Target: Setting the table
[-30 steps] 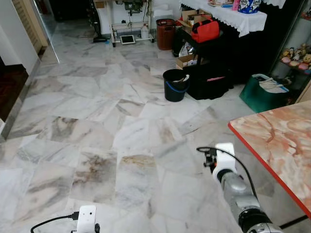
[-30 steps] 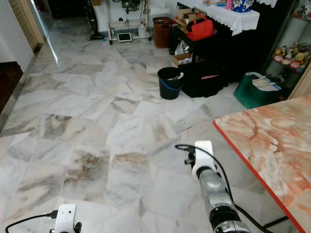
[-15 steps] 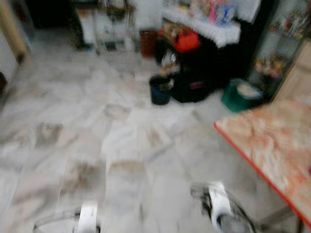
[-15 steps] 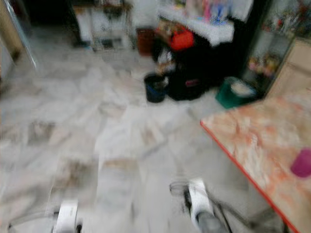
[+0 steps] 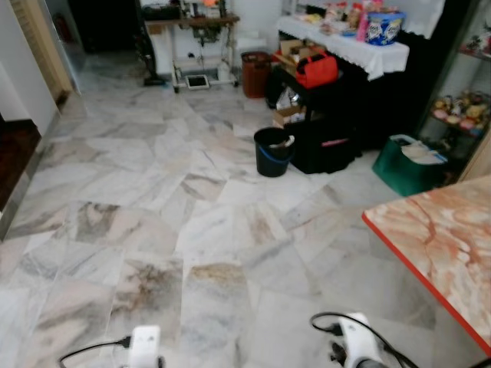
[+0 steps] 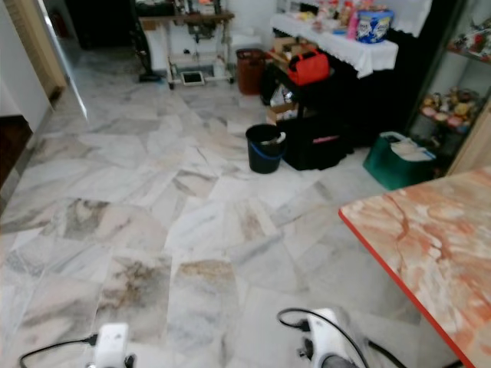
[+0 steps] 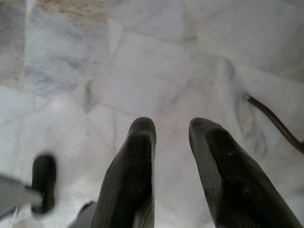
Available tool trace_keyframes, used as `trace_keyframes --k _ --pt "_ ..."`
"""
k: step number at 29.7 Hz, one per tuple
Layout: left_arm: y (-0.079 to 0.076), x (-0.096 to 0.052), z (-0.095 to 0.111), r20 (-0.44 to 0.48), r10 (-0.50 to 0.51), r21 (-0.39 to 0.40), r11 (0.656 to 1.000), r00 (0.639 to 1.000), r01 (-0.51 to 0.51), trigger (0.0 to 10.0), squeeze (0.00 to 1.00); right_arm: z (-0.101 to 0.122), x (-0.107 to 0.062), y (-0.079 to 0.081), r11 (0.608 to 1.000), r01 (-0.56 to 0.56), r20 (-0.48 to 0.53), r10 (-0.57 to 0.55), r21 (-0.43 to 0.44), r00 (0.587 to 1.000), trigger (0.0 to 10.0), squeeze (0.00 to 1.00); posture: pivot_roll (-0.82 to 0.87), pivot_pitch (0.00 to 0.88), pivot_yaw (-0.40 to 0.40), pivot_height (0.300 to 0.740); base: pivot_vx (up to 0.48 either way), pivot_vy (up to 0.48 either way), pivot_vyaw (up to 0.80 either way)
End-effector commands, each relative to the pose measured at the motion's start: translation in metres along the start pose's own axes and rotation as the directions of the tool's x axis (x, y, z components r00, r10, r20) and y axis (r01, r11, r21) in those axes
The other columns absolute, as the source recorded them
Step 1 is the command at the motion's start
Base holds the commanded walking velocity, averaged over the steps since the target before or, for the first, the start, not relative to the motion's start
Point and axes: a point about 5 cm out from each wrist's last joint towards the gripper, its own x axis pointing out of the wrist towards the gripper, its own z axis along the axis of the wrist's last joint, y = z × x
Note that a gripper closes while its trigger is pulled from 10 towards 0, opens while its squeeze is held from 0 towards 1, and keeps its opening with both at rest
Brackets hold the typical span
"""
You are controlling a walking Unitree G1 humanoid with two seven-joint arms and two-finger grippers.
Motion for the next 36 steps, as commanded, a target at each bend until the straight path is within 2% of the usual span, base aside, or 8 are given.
trace_keyframes --k 1,10,13,16,25,28,36 --pt "0.013 -0.001 -0.006 -0.019 0.036 0.012 0.999 0.999 -0.036 10.0 0.0 0.015 0.004 0.012 0.999 -0.031 0.042 0.032 -0.013 0.999 10.0 0.0 -0.01 0.0 -0.013 0.74 0.375 0.0 0.0" --pt "0.012 -0.001 -0.005 -0.019 0.03 0.016 0.999 0.999 -0.03 10.0 0.0 0.003 0.002 0.011 1.0 -0.02 0.029 0.021 -0.005 0.999 10.0 0.0 -0.01 0.0 -0.012 0.74 0.373 0.0 0.55" --pt "0.012 -0.001 -0.005 -0.016 0.028 0.017 0.999 0.999 -0.028 10.0 0.0 0.002 0.002 0.013 1.0 -0.021 0.02 0.021 0.004 1.0 10.0 0.0 -0.01 0.0 -0.011 0.74 0.375 0.0 0.0" --pt "0.012 0.0 -0.004 -0.014 0.029 0.016 0.999 0.999 -0.029 10.0 0.0 0.001 0.002 0.015 0.999 -0.026 0.023 0.027 -0.025 0.999 10.0 0.0 -0.01 0.0 -0.011 0.74 0.372 0.0 0.16" --pt "0.012 0.0 -0.003 -0.013 0.028 0.017 0.999 1.0 -0.027 10.0 0.0 -0.006 0.0 0.014 1.0 -0.023 0.0 0.023 -0.018 1.0 10.0 0.0 -0.01 0.0 -0.007 0.74 0.375 0.0 0.78" --pt "0.011 0.0 -0.003 -0.013 0.029 0.016 0.999 0.999 -0.029 10.0 0.0 -0.01 0.0 0.015 1.0 -0.028 -0.008 0.028 -0.007 1.0 10.0 0.0 -0.01 0.0 -0.008 0.74 0.374 0.0 0.0" --pt "0.01 0.0 -0.003 -0.015 0.028 0.01 1.0 0.999 -0.028 10.0 0.0 -0.001 0.001 0.015 0.999 -0.032 0.013 0.032 -0.006 0.999 10.0 0.0 -0.01 0.0 -0.008 0.74 0.372 0.0 0.0"
